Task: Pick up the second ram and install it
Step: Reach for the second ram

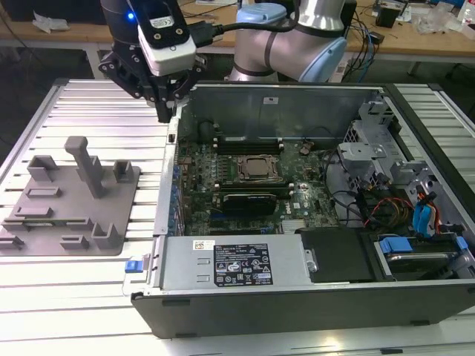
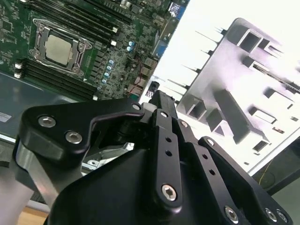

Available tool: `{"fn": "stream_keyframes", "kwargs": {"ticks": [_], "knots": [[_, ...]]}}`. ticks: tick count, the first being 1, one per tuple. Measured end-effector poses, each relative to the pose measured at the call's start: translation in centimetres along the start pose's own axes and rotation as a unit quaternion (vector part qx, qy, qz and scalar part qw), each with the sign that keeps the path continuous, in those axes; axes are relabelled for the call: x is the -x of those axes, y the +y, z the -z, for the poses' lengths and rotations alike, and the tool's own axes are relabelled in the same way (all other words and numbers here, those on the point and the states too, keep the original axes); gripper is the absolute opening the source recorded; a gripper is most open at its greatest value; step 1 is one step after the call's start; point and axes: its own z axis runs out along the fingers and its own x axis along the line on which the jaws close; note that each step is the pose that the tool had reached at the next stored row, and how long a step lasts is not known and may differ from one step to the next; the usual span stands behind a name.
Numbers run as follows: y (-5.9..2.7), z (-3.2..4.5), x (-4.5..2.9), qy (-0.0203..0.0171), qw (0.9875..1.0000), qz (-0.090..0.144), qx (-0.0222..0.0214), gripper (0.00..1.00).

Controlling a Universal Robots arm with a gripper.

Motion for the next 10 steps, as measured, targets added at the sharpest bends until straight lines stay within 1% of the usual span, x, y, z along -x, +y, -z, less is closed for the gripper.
{"fn": "stream_keyframes", "kwargs": {"ticks": [3,4,5,7,8,9,10], "knots": [[-0.04,0.02,-0.53,-0.0007,1.0,0.0,0.0,0.08],[-0.07,0.04,-0.95,-0.0014,1.0,0.0,0.0,0.08],[-0.11,0.06,-1.56,-0.0025,1.0,0.0,0.0002,0.08],[-0.18,0.08,-2.52,-0.0039,1.0,0.0,0.0003,0.08],[-0.22,0.1,-2.97,-0.0045,1.0,0.0,0.0003,0.08],[-0.24,0.11,-3.24,-0.0048,1.0,0.0,0.0003,0.08],[-0.27,0.12,-3.73,-0.0055,1.0,0.0,0.0004,0.08]]}}
